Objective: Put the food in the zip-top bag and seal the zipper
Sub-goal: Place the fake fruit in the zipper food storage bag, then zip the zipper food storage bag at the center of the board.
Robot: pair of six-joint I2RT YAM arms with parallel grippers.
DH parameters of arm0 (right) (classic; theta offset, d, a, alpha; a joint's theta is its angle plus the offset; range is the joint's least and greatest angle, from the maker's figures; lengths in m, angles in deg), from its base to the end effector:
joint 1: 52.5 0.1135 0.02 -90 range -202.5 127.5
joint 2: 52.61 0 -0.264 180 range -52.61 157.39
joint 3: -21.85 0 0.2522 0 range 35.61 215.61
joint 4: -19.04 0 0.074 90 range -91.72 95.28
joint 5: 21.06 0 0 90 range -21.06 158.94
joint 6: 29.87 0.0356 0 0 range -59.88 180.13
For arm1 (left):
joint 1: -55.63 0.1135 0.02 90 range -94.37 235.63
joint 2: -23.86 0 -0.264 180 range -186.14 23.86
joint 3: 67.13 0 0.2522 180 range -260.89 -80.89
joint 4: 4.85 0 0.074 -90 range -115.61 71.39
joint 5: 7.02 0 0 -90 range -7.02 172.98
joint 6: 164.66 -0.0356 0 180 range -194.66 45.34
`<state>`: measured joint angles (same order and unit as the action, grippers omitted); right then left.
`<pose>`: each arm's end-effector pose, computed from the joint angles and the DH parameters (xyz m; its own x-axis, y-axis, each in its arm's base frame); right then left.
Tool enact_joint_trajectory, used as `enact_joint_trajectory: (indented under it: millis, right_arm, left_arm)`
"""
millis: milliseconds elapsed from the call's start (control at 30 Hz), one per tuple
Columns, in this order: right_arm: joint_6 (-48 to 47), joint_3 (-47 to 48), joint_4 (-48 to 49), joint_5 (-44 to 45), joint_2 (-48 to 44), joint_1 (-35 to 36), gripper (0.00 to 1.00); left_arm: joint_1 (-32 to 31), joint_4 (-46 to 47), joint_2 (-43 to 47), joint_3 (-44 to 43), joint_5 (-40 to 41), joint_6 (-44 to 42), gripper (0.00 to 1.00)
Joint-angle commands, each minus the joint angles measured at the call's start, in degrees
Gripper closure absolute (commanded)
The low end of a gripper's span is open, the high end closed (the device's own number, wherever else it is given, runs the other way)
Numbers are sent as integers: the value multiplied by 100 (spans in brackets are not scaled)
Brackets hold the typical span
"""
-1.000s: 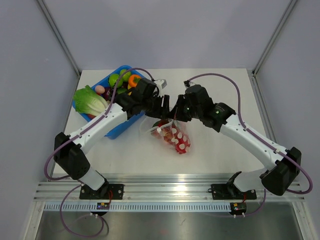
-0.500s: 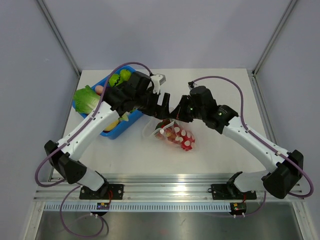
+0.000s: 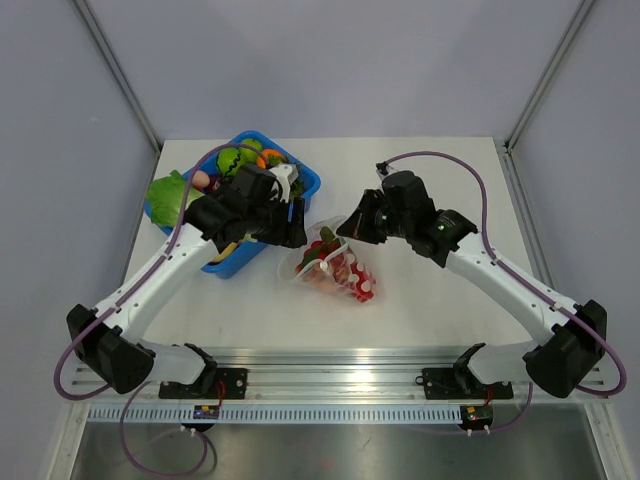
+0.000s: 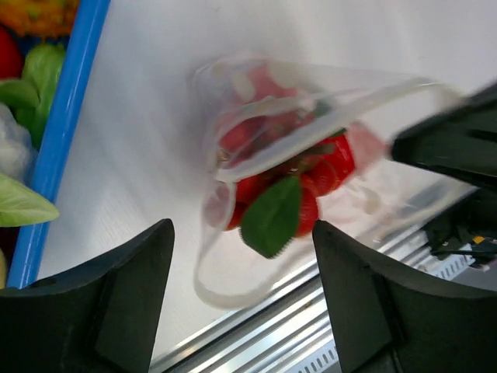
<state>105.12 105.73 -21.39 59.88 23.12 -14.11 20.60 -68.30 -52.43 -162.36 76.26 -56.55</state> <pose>0.2292 0.1888 0.3468 -0.8034 0.2542 -0.5385 -0.2116 0.7234 0.6572 0.2219 -0.1607 0.3752 -0.7440 0.1446 -0.6523 0.4283 0.8525 -0.2996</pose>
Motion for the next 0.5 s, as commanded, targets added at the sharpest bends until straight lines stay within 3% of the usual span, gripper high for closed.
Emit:
enact_joint_trajectory:
  millis: [0,133,333,433,467]
  right_arm:
    - [-157,133,268,-236,-207,-51,100]
    - [-175,115,251,-359,-172,-51,100]
    - [-236,124,225,-368,-137,-77,100]
    - [-359,247,102,-386,-67,-130,100]
    - [-403,282,75,-421,-49,-148,100]
  left_arm:
    - [48,538,62,544,93,237,35]
    - [48,566,-87,746,-224,272,46]
    - [48,855,-237,1142,-610,368,53]
    - [48,979,-377,1221,-646,439,63]
    - [48,1005,-404,1221,-672,448,73]
